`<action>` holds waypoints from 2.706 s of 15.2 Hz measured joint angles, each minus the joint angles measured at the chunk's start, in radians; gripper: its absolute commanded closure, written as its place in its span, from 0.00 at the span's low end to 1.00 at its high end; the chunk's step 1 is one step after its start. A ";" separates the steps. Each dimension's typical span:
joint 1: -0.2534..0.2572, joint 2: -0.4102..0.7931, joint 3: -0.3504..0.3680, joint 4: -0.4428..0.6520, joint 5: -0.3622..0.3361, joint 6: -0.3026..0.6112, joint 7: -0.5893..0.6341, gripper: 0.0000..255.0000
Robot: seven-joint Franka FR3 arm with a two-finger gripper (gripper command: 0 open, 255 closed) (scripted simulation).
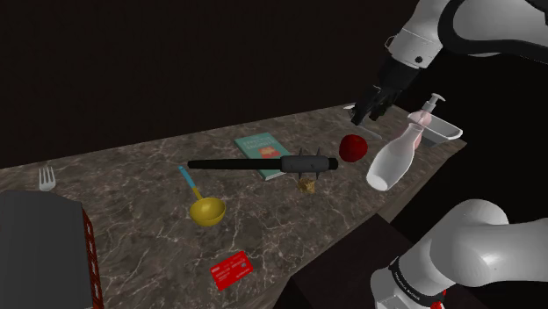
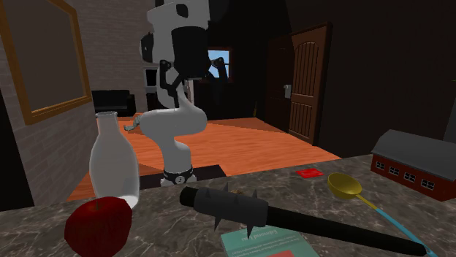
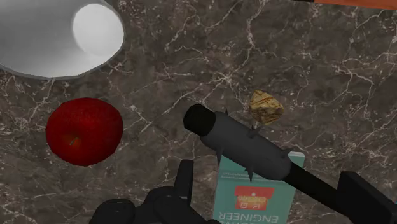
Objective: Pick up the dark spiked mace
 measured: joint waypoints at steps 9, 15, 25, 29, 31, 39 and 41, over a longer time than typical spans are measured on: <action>0.093 0.299 -0.023 0.098 -0.015 0.097 -0.249 0.00; 0.161 0.534 -0.008 0.208 -0.026 0.135 -0.444 0.00; 0.240 0.854 0.053 0.364 -0.066 0.181 -0.686 0.00; 0.240 0.880 0.053 0.336 -0.070 0.232 -0.696 0.00; 0.241 0.886 0.055 0.320 -0.070 0.253 -0.693 0.00; 0.242 0.890 0.055 0.315 -0.070 0.265 -0.692 1.00; 0.242 0.889 0.055 0.315 -0.070 0.266 -0.693 1.00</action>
